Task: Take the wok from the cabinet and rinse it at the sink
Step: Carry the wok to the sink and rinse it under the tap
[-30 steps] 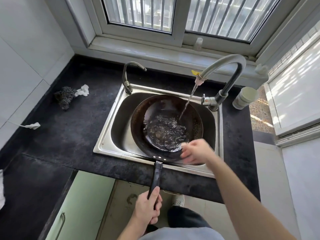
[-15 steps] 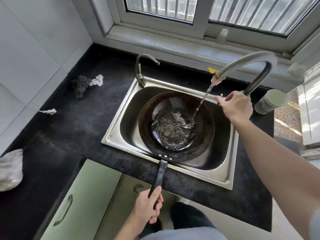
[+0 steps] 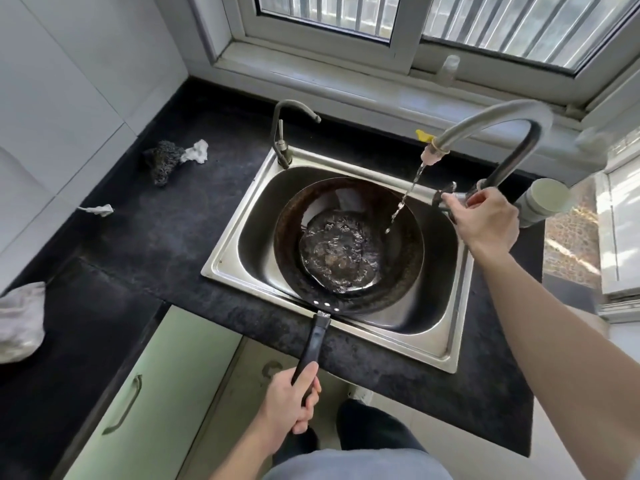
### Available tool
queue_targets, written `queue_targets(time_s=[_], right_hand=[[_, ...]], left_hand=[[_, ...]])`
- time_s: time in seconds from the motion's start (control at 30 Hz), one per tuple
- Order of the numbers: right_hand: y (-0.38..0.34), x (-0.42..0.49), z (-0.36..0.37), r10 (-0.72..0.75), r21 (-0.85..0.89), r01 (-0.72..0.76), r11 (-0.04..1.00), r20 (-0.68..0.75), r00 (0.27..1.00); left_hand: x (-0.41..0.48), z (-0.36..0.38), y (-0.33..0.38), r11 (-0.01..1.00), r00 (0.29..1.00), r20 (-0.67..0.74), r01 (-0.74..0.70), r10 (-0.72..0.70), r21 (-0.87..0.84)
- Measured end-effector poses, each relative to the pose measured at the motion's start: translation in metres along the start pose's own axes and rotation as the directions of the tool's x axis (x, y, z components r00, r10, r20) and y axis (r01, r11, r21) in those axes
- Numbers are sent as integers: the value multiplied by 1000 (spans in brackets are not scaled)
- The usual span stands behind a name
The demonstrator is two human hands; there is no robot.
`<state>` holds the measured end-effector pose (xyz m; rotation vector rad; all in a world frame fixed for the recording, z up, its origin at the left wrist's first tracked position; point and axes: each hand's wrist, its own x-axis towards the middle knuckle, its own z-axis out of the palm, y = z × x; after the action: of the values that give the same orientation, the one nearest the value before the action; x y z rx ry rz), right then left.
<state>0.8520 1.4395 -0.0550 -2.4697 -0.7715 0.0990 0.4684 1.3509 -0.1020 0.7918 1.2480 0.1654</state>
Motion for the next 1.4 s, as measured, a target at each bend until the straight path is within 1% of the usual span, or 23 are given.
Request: queue_targets(time_s=[0.07,0.17,0.23,0.27,0.33,0.4,0.47,0.53,0.57,0.63,0.7,0.73,0.77,0.8,0.83,0.87,0.97,1.03,1.13,1.2,1.27,1.4], right_hand=[[2,-22,-5,-1,37,-1,999,67,998],[6,-73,-7,-56,95,38,995,199,978],[9,-118,0,-65,168,9,986,327,943],[9,-142,5,-53,220,-44,975,416,908],[7,-187,16,-4,289,-212,934,599,801],[-1,-224,28,50,292,-393,872,745,666],[-13,-248,38,107,228,-536,813,846,522],[-27,-261,47,162,160,-659,735,902,400],[-33,-264,51,179,144,-721,678,919,352],[-43,-267,59,195,139,-824,549,938,287],[-49,-268,67,187,127,-878,461,954,236],[-51,-269,72,168,114,-908,403,966,196],[-55,-271,76,148,94,-941,326,978,149],[-58,-273,80,140,84,-964,251,983,122],[-61,-274,83,144,100,-973,208,981,132],[-63,-276,87,161,134,-971,200,973,168],[-68,-283,89,189,261,-927,269,929,317],[-68,-287,88,149,340,-903,264,910,387],[-70,-295,82,60,408,-882,237,900,432],[-73,-299,78,33,440,-873,209,889,456],[-79,-300,75,25,457,-867,199,882,471],[-91,-301,72,44,485,-848,212,862,504]], left_hand=[[-1,0,0,1000,1000,7,-9,9,4],[-2,-1,-2,1000,1000,14,-9,9,-8],[-2,-3,-2,1000,1000,21,-9,9,-6],[-3,-3,-1,1000,1000,26,-10,10,-6],[-3,-4,0,1000,999,41,-16,16,-5],[-3,-5,0,1000,998,52,-20,21,-6],[-3,-5,1,1000,998,59,-23,24,-9],[-3,-6,2,1000,998,63,-28,28,-8],[-3,-7,2,999,997,67,-34,34,-4],[-2,-9,1,999,996,79,-51,50,5],[-2,-10,0,998,994,83,-66,65,8],[-2,-10,-1,998,994,81,-69,68,6],[-1,-10,-1,998,994,80,-69,69,4],[-1,-11,-1,998,994,82,-69,68,5],[-1,-11,0,998,994,85,-68,67,7],[-1,-12,1,998,994,86,-66,65,9],[-2,-17,4,997,994,86,-73,71,25],[-6,-19,6,996,993,88,-83,79,40],[-14,-22,4,994,993,81,-95,91,50],[-18,-25,5,993,992,73,-105,101,56],[-21,-29,8,991,991,73,-118,113,56],[-27,-34,11,990,989,81,-130,125,58]])
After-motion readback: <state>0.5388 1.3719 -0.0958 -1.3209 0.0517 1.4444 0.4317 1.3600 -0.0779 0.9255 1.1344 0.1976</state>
